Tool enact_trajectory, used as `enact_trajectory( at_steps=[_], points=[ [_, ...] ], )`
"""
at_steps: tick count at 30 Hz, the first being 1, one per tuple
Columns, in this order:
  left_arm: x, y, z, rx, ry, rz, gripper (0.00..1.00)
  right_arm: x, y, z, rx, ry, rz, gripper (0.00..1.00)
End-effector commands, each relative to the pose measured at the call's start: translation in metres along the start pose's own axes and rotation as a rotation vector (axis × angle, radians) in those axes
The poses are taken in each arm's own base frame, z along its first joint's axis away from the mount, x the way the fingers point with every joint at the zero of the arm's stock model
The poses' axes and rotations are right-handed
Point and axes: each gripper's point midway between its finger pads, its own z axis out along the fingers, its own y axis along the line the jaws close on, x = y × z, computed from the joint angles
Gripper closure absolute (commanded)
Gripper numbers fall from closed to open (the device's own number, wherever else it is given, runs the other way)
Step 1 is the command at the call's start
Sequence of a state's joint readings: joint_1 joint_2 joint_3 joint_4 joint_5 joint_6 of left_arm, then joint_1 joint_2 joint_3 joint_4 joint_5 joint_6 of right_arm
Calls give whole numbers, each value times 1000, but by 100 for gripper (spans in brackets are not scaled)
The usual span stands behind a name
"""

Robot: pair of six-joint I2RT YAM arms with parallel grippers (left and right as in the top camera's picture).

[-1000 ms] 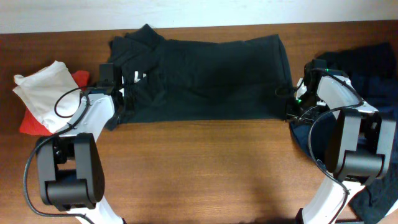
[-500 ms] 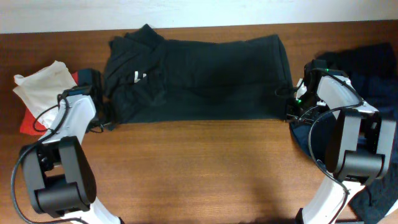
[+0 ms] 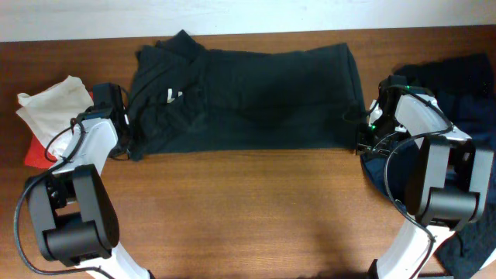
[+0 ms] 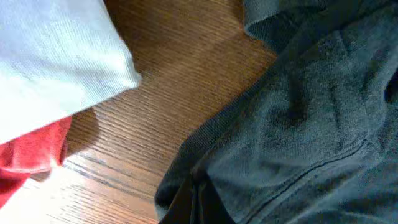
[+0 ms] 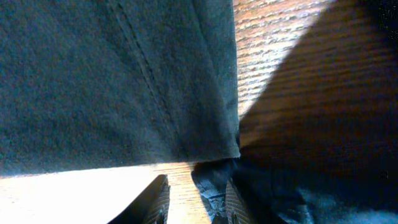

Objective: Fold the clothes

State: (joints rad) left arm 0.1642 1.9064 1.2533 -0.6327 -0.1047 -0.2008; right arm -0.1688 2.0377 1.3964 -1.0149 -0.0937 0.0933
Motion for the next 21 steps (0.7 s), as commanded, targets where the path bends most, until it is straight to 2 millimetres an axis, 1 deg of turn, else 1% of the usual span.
enact_trajectory(
  at_steps=[1, 3, 4, 6, 7, 11, 12, 13, 14, 15, 16, 17, 19, 21],
  points=[
    [-14, 29, -3, -162, -45, 29, 100, 2, -5, 4, 22, 16, 1, 66],
    [-33, 44, -15, -248, -101, 14, 100, 1, -5, 4, 21, 13, 1, 66],
    [-41, 52, -21, -298, -126, 9, 98, 1, -5, 4, 21, 13, 1, 66],
    [-38, 52, -21, -299, -113, 12, 95, 1, -5, 4, 21, 11, 0, 66],
    [-35, 53, -21, -301, -99, 16, 88, 0, -5, 4, 21, 9, 0, 66],
    [-17, 55, -21, -307, -23, 36, 40, 0, -5, 4, 21, 9, 0, 66],
    [-14, 54, -21, -308, -11, 40, 40, 0, -5, 4, 20, 9, 1, 67],
    [-13, 49, -21, -283, -6, 45, 40, 0, -3, 4, 8, 10, 0, 67],
    [-11, 38, -23, -225, -3, 48, 40, -2, 1, 2, -11, 5, 0, 67],
    [-11, 14, -28, -107, -3, 70, 41, -5, 2, -2, -15, -3, -1, 66],
    [-11, -3, -35, -32, -10, 131, 41, -11, 9, -8, -52, -18, -4, 64],
    [-10, -12, -38, -18, -16, 179, 40, -13, 14, -11, -74, -27, -5, 61],
    [-5, -19, -36, -14, -5, 213, 39, -20, 21, -12, -111, -51, -11, 55],
    [1, -20, -31, -17, 14, 220, 38, -23, 28, -13, -150, -64, -16, 54]
  ],
)
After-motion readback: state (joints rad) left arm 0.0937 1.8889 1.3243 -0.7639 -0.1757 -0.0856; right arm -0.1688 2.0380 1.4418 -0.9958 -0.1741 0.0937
